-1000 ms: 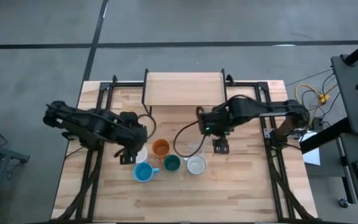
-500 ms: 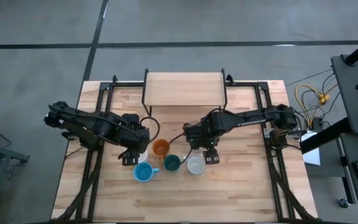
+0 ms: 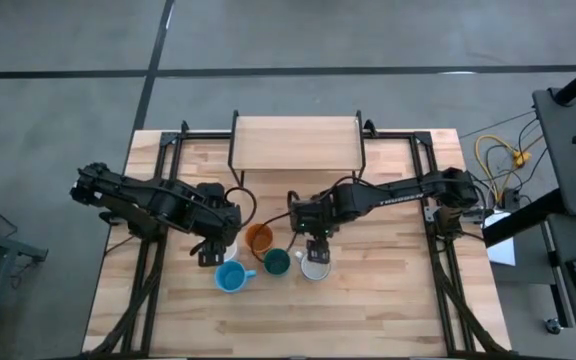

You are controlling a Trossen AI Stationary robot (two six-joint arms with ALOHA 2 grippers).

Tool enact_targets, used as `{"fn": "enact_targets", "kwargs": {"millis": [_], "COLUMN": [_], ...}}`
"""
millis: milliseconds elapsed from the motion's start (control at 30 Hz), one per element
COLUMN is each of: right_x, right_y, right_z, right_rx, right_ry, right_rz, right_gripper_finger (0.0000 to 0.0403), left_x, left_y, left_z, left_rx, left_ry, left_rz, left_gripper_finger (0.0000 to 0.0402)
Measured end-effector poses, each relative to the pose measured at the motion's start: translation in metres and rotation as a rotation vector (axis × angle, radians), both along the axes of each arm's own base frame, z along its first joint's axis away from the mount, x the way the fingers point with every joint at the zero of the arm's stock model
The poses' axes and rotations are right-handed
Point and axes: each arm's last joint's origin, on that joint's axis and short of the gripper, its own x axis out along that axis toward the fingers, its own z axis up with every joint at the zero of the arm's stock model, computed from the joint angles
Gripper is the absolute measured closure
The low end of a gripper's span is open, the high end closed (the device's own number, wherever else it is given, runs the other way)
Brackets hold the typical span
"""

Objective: Stack small to large cups/mugs on shelf
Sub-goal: Put the transparent mug on the shelf

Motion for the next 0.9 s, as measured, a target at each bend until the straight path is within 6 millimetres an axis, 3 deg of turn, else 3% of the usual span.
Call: {"fn": "enact_targets", "kwargs": {"millis": [167,600,900], "right_x": [0.003,0.009,0.01], "right_y": [-0.01,-0.016,-0.029], "right_z": [-0.004,-0.005,-0.019], "right_rx": [-0.003,-0.065,-0.023], "right_ry": [-0.016,-0.105,-0.108], "right_rz": [-0.119,0.177,0.097], "right_gripper_finger": [0.0182,0.0182,0.0183], "left_x": [0.0,0.0,0.0], "left_y": [0.0,0.0,-0.001], "left_z": [0.0,0.001,0.001], "left_rx": [-0.012,-0.025,-0.029], "left_ry": [-0.004,-0.011,-0.01], "left_rz": [0.022,0.03,0.042], "left_gripper_finger": [0.0123,0.0123,0.0123]}}
